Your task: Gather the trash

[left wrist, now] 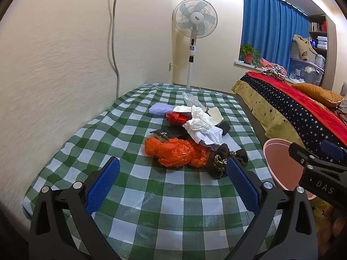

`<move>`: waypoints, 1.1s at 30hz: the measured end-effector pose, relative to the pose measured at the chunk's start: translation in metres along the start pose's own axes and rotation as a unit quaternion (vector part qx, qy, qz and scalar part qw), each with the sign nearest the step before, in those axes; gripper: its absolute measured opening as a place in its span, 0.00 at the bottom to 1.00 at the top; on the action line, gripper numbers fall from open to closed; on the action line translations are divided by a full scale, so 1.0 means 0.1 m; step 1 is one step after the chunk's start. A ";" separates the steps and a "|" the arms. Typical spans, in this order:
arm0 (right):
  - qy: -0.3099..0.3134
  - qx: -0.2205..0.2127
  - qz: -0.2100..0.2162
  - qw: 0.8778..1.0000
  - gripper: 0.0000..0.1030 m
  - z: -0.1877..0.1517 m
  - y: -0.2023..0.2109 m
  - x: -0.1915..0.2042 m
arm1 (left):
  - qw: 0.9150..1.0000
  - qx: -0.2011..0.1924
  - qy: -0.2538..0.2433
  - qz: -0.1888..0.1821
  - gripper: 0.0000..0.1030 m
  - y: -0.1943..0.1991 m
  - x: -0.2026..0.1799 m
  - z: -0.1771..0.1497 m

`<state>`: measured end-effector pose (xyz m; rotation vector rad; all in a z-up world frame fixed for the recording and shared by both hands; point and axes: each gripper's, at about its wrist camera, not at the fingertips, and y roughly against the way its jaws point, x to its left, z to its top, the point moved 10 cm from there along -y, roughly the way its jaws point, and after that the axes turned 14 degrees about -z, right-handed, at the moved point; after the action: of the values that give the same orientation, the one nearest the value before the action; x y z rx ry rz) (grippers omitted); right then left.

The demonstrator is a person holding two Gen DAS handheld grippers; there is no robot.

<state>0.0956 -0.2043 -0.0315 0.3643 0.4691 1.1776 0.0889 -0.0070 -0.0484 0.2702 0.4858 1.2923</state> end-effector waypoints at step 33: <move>0.000 -0.003 0.003 1.000 0.89 0.02 0.02 0.00 | 1.000 -0.001 -0.001 -0.001 0.92 -0.01 0.00 0.02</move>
<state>0.0951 -0.2040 -0.0290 0.3614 0.4640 1.1841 0.0911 -0.0067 -0.0476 0.2690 0.4818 1.2896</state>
